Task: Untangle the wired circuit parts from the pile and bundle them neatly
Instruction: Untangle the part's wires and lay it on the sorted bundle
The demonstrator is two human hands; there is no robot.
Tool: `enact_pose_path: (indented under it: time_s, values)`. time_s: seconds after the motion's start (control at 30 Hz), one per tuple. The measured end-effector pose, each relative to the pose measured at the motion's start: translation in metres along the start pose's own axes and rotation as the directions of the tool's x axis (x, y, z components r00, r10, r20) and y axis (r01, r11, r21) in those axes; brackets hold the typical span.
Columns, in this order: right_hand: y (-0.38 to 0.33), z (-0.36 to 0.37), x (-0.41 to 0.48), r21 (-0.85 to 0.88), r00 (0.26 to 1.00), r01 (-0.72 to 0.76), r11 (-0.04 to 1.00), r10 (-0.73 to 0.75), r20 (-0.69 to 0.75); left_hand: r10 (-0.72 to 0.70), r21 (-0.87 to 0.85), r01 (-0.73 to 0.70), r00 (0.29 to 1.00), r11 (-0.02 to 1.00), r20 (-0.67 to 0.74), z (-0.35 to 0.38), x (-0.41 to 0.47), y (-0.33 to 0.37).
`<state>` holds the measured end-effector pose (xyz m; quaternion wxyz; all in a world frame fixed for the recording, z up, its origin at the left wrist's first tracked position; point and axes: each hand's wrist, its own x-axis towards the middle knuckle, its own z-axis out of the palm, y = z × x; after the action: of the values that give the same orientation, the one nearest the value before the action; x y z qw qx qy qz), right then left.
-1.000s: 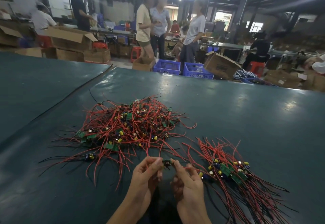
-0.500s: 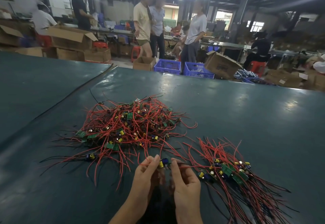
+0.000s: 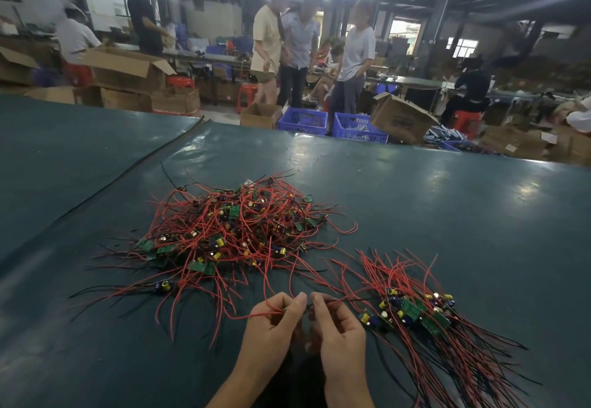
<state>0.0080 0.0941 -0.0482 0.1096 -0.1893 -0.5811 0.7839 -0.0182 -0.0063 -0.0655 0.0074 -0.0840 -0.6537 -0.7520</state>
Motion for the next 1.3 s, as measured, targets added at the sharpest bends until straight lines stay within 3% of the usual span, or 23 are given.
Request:
enact_pose_path:
  time_s: [0.17, 0.3, 0.5, 0.67, 0.83, 0.93, 1.1, 1.2, 1.3]
  values:
    - [-0.002, -0.001, 0.002, 0.136, 0.995, -0.079, 0.988, 0.071, 0.065, -0.045, 0.006, 0.044, 0.998, 0.999, 0.047, 0.000, 0.001, -0.004]
    - [0.001, 0.004, -0.001, 0.131, 0.993, -0.070, 0.989, 0.057, 0.102, -0.062, -0.089, 0.072, 0.992, 0.993, 0.109, -0.002, 0.002, -0.003]
    - [0.000, 0.003, 0.004, 0.084, 0.998, -0.057, 0.995, 0.058, -0.011, -0.028, -0.044, 0.034, 0.989, 0.998, 0.147, 0.001, 0.002, 0.001]
    - [-0.013, -0.021, 0.022, 0.189, 0.981, -0.046, 0.981, 0.080, -0.177, 0.014, 0.018, -0.017, 0.989, 1.000, 0.147, -0.003, 0.003, 0.007]
    - [-0.019, -0.033, 0.026, 0.281, 0.983, 0.056, 0.958, -0.004, -0.183, 0.033, 0.026, -0.038, 0.985, 0.999, 0.167, -0.004, 0.002, 0.012]
    - [-0.016, -0.026, 0.021, 0.200, 0.991, 0.066, 0.978, -0.042, -0.124, 0.027, -0.038, -0.022, 0.989, 0.999, 0.147, -0.005, 0.001, 0.012]
    - [0.001, 0.001, 0.001, -0.054, 0.988, 0.097, 0.994, -0.090, 0.129, 0.024, -0.079, -0.014, 0.991, 0.997, 0.130, -0.005, 0.001, 0.011]
    - [-0.001, -0.003, 0.006, -0.066, 0.995, 0.098, 0.993, -0.098, 0.010, 0.030, -0.005, -0.030, 0.990, 1.000, 0.137, -0.007, 0.000, 0.014]
    - [-0.014, -0.024, 0.019, 0.116, 0.985, 0.045, 0.992, -0.024, -0.169, 0.018, 0.059, -0.028, 0.986, 0.998, 0.168, -0.009, 0.001, 0.017]
